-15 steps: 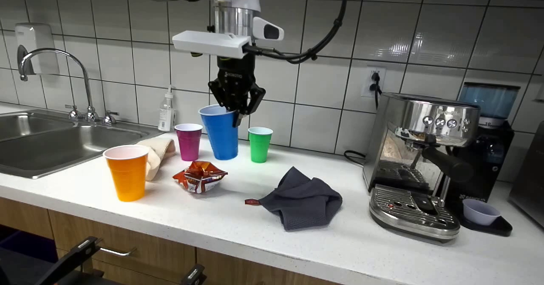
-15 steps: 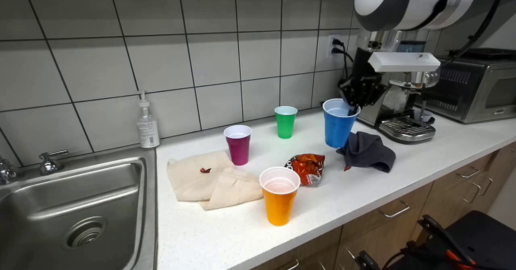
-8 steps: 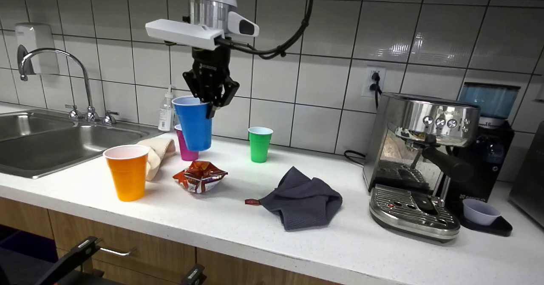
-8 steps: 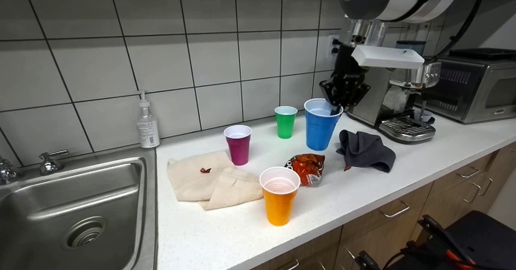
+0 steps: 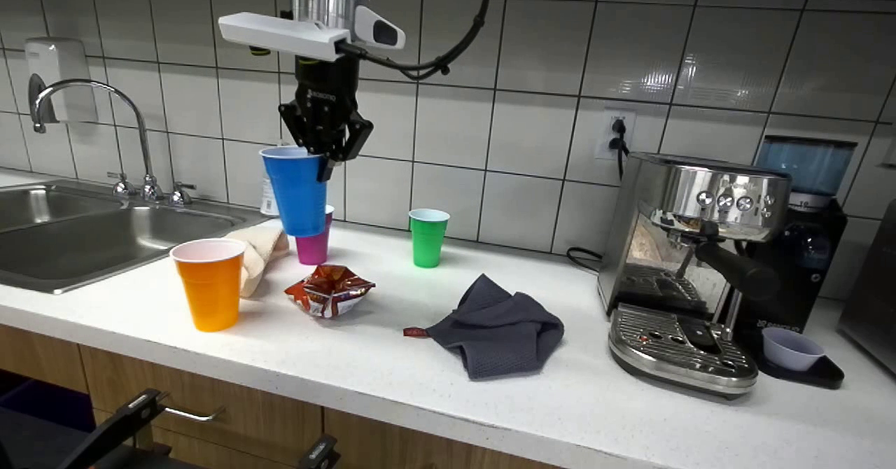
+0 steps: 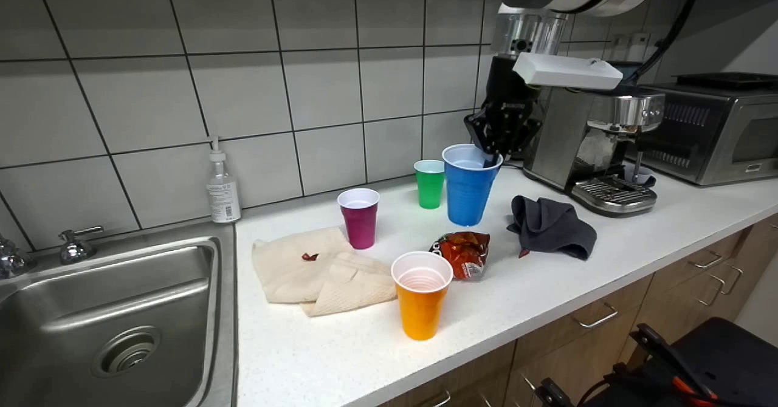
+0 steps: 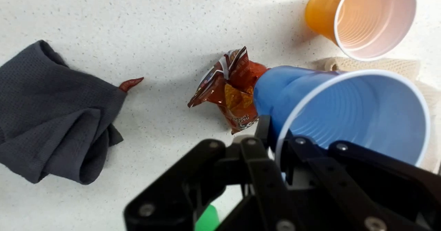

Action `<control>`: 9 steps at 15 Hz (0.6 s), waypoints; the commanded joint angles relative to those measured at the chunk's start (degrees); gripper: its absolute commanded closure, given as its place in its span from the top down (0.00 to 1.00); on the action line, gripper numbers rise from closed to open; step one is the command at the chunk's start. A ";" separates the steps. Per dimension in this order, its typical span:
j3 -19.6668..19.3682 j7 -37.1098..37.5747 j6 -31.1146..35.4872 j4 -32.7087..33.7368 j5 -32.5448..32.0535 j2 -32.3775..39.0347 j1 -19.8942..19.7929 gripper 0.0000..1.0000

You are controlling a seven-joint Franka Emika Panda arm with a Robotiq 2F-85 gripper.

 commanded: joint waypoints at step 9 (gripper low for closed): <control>3.61 0.62 -4.44 1.26 0.11 -1.64 2.05 0.01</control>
